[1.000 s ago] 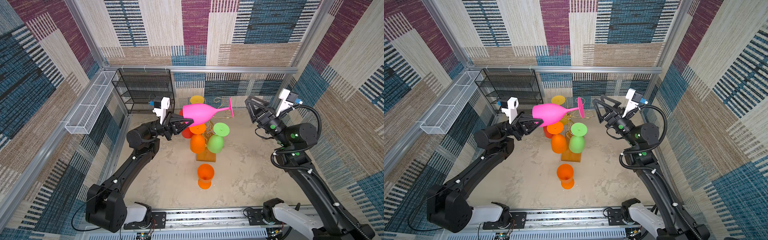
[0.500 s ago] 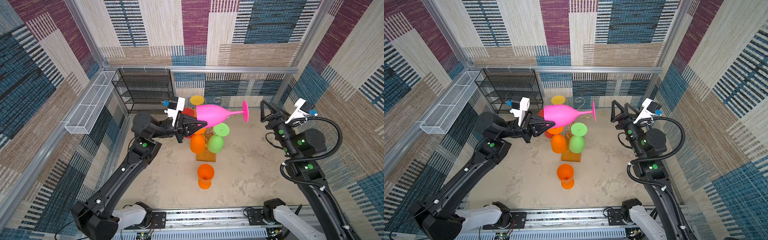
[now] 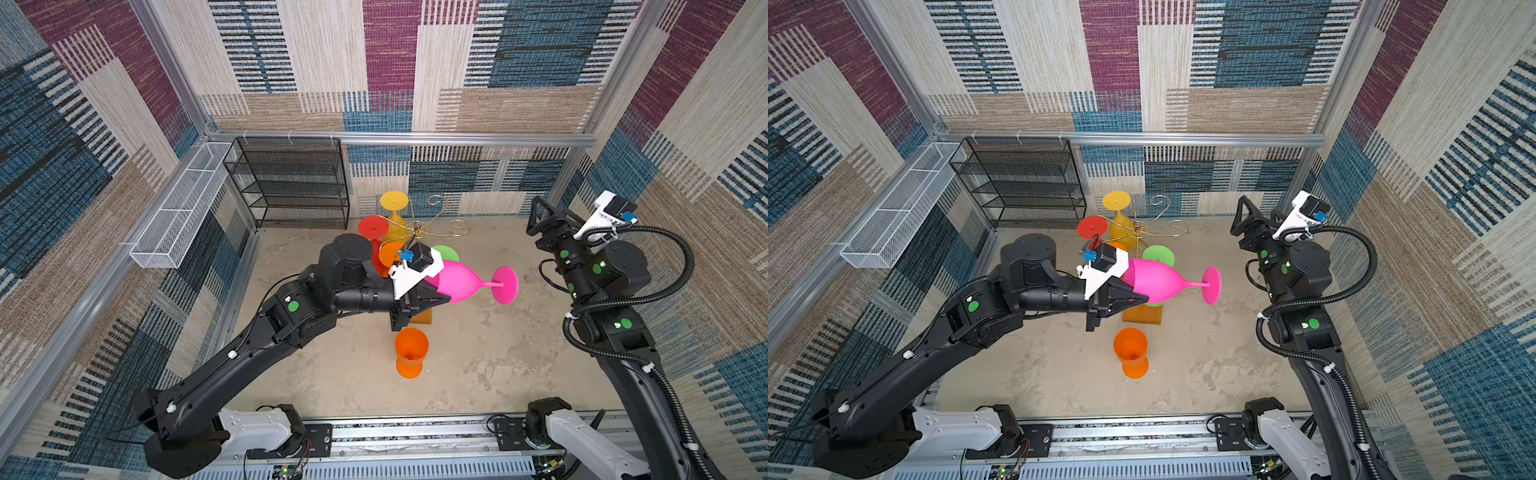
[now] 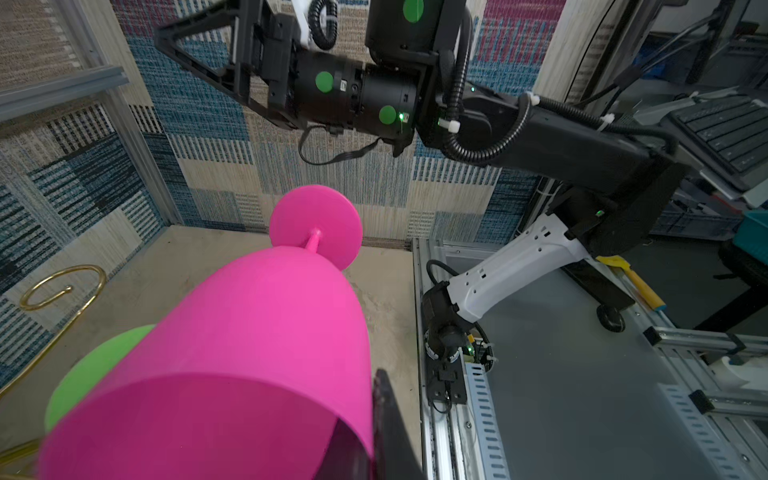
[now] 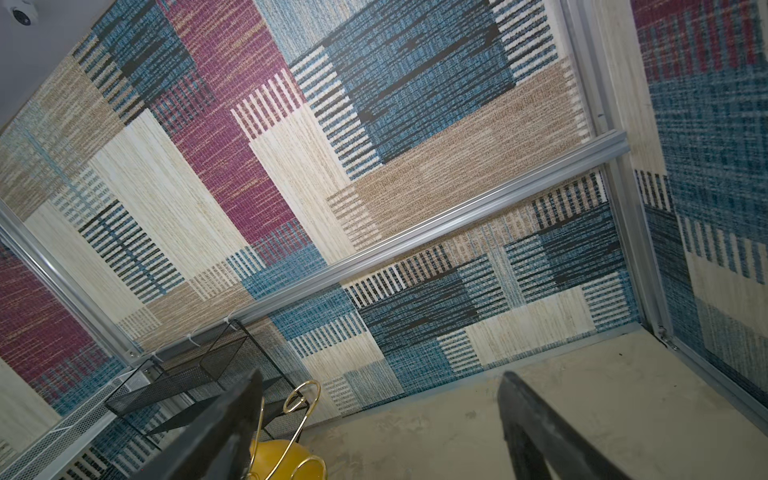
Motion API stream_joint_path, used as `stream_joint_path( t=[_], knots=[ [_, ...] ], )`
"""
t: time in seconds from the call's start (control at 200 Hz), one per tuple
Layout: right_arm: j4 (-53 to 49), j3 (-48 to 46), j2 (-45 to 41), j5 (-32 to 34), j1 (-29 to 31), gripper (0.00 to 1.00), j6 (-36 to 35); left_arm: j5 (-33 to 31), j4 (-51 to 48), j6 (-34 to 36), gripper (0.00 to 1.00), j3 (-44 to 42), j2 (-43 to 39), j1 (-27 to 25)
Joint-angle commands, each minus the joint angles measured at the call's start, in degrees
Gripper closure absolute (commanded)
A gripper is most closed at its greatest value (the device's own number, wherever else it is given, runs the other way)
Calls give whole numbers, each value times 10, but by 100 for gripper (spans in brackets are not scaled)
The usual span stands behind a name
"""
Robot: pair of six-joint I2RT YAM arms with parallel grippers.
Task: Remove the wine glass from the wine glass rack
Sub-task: 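Lower the magenta glass beside the orange glass with the left gripper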
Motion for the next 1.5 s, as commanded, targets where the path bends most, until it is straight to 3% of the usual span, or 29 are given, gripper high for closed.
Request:
stream_joint_path(
  t=[0.0,0.285,0.586,0.946,1.252,1.497],
  knots=[
    [-21,15,12,11,-10,10,-25,-144,-138,87,100,36,30,-53],
    [-21,6,29,-25,-54,10,-21,-321,-273,133,100,116,151,-162],
    [-5,-23,38,-73,-78,10,0,-368,-347,127,100,181,290,-190],
    [-3,-40,27,-73,-81,11,-7,-345,-406,129,100,233,397,-196],
    [-1,-48,21,-77,-82,11,-10,-330,-445,127,100,248,440,-195],
    [0,-49,20,-80,-83,11,-10,-317,-451,127,92,252,451,-194]
  ],
)
